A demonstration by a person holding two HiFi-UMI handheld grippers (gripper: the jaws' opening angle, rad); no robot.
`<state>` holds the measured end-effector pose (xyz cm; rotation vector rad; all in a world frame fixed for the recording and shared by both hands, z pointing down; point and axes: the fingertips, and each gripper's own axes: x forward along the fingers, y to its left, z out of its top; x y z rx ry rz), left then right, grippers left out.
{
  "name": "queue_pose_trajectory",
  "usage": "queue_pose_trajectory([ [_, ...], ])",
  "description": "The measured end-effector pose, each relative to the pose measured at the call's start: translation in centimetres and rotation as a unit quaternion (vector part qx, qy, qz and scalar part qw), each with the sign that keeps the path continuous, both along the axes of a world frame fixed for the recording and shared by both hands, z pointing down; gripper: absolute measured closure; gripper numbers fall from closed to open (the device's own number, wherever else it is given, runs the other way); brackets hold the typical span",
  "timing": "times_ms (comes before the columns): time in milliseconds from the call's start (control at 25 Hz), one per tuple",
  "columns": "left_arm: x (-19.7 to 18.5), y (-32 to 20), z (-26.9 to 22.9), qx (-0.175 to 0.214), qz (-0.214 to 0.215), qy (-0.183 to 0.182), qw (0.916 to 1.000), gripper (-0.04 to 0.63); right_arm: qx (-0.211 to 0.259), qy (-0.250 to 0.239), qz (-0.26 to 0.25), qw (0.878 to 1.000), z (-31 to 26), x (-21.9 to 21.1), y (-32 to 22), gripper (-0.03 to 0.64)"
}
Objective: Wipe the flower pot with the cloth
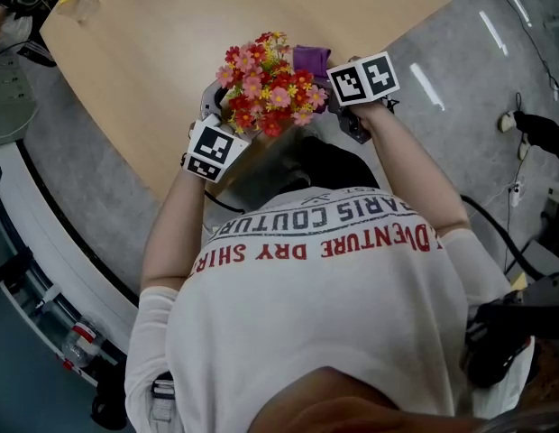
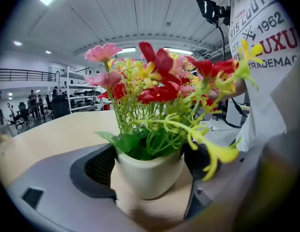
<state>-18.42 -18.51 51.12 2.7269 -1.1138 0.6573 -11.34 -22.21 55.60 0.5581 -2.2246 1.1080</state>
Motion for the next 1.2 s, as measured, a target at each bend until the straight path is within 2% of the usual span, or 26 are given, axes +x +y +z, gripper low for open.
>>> queue_pose_trajectory([
  [160, 0.2, 0.3, -0.1, -0.008, -0.003, -0.003, 1.0000, 0.149, -0.005, -0.005, 0.008, 1.000, -0.3, 0.2, 0.2, 0.560],
  [280, -0.1, 0.4, -0.7, 0.012, -0.022, -0.010, 0.9996, 0.149, 0.001, -0.014, 0.015, 1.000, -0.6, 0.4, 0.0, 0.560],
  [360, -0.5, 0.6, -1.0, 0.034, -0.050, -0.019, 0.9980, 0.147, 0.005, -0.015, 0.015, 1.000, -0.7, 0.6, -0.2, 0.560],
  [480, -1.3, 1.1, -0.7, 0.034, -0.110, 0.007, 0.9933, 0.147, 0.010, -0.017, 0.012, 1.000, -0.8, 0.9, -0.1, 0.560],
  [640, -2.0, 1.6, 0.1, 0.004, -0.205, 0.065, 0.9767, 0.147, 0.018, -0.020, 0.014, 1.000, -1.0, 1.5, -0.1, 0.560],
  [800, -0.3, 2.3, 0.7, -0.011, -0.252, 0.106, 0.9618, 0.144, 0.021, -0.027, 0.021, 0.999, -1.4, 2.4, 0.1, 0.560],
  [880, 0.4, 2.2, 0.3, -0.010, -0.281, 0.108, 0.9536, 0.118, 0.020, -0.031, 0.022, 0.999, -2.2, 2.8, 0.4, 0.560],
  [1040, 0.4, 1.2, 0.1, 0.003, -0.348, 0.094, 0.9326, 0.115, 0.024, -0.032, 0.016, 0.999, -2.9, 4.0, 0.6, 0.560],
  [1120, 0.5, 0.6, 0.2, 0.011, -0.363, 0.082, 0.9280, 0.115, 0.025, -0.035, 0.015, 0.999, -3.0, 4.7, 0.5, 0.560],
  [1200, 0.6, 0.3, 0.3, 0.011, -0.367, 0.075, 0.9273, 0.115, 0.024, -0.039, 0.012, 0.999, -3.0, 5.0, 0.5, 0.560],
])
